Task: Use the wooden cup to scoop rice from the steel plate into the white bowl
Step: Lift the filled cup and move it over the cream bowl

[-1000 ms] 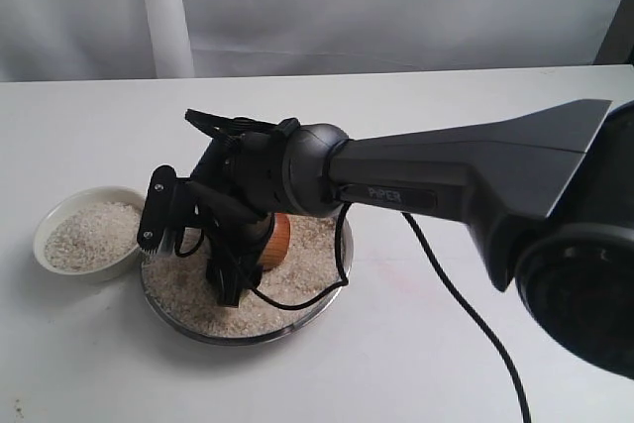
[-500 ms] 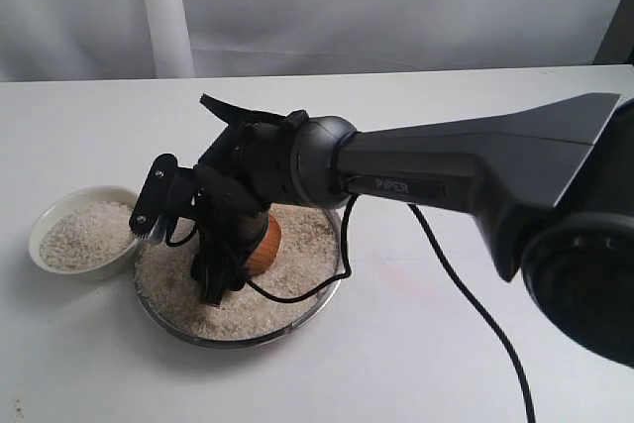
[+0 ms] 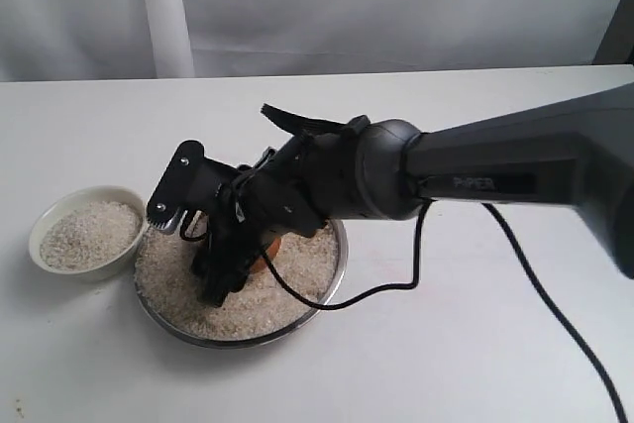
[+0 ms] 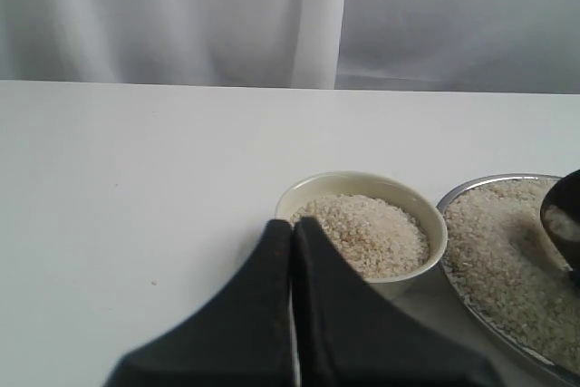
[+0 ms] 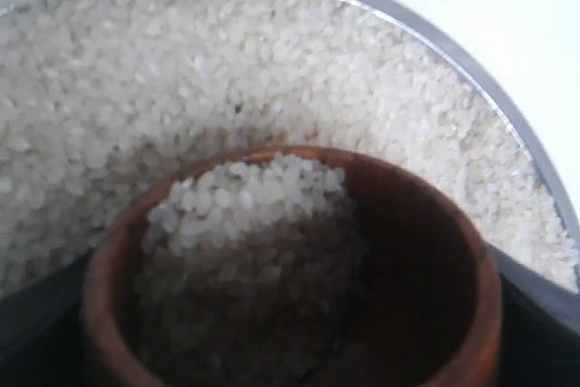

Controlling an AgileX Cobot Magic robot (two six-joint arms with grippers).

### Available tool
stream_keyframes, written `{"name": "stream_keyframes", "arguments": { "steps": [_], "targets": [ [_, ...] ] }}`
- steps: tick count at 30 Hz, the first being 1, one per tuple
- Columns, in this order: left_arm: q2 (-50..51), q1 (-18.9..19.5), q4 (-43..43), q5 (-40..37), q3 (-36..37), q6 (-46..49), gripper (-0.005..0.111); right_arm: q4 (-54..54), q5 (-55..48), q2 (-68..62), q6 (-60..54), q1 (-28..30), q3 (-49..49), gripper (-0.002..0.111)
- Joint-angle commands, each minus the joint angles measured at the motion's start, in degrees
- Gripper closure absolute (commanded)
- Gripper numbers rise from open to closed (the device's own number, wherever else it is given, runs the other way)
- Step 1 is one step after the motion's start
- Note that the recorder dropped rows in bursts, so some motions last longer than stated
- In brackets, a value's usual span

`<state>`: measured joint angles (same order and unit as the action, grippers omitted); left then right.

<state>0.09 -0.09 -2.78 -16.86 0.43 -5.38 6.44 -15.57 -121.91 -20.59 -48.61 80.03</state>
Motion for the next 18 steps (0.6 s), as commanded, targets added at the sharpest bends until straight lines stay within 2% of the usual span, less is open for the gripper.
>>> {"name": "stream_keyframes", "arguments": {
  "steps": [1,12,18],
  "targets": [
    [-0.09,-0.17,0.26,0.57,-0.43,-0.14,0.107,-2.65,12.45,4.6,-0.27,0.63,-6.78,0.108],
    [-0.09,-0.17,0.26,0.57,-0.43,-0.14,0.107,-2.65,37.91,11.2,-0.03,0.68,-22.29,0.108],
    [-0.09,-0.17,0.26,0.57,-0.43,-0.14,0.107,-2.65,38.42,11.61,-0.03,0.68,-22.89,0.108]
  ]
}}
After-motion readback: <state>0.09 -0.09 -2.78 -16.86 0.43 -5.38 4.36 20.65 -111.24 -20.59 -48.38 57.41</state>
